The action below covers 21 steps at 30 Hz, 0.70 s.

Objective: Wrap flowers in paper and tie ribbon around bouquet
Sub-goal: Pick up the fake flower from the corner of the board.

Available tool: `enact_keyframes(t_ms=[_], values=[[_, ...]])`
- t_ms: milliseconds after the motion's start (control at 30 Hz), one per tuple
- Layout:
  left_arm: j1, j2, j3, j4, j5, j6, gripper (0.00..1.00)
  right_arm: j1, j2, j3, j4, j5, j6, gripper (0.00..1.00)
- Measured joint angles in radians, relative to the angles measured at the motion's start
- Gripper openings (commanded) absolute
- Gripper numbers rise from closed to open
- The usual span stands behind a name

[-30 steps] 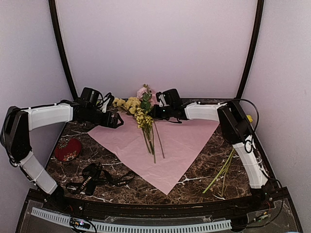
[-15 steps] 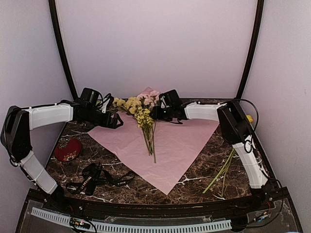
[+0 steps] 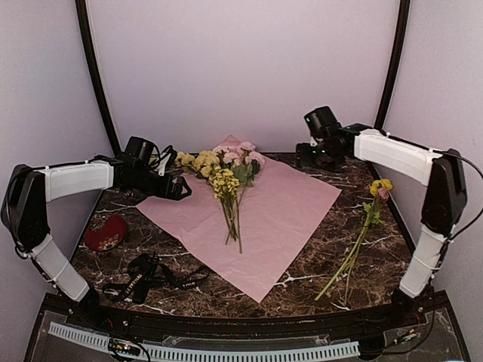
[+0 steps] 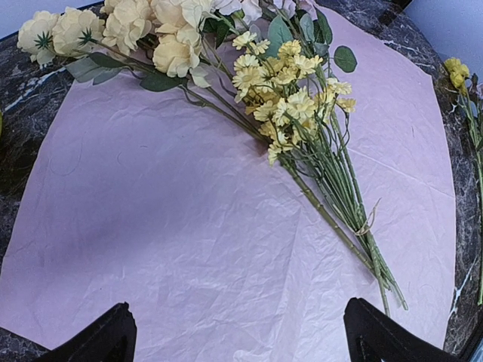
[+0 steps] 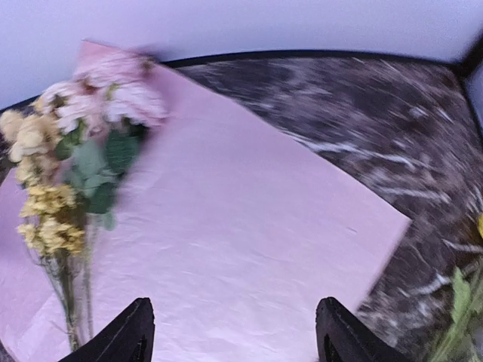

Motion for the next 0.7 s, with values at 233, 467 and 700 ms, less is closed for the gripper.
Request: enact_keyframes(t_ms=[233, 467, 700], values=[[0.001, -0.001, 0.000, 0.000, 0.002, 0.000, 0.99, -0.359, -0.353, -0.564, -0.031, 0.006, 0.074, 0.49], [0.001, -0.002, 0.000, 0.000, 0.003, -0.001, 0.99, -0.494, -0.365, -0.752, -0.011, -0.066, 0.081, 0.35], [0.002, -0.010, 0.000, 0.000, 0.003, 0.000, 0.99, -0.512, -0.329, -0.752, 0.047, -0.065, 0.071, 0.30]])
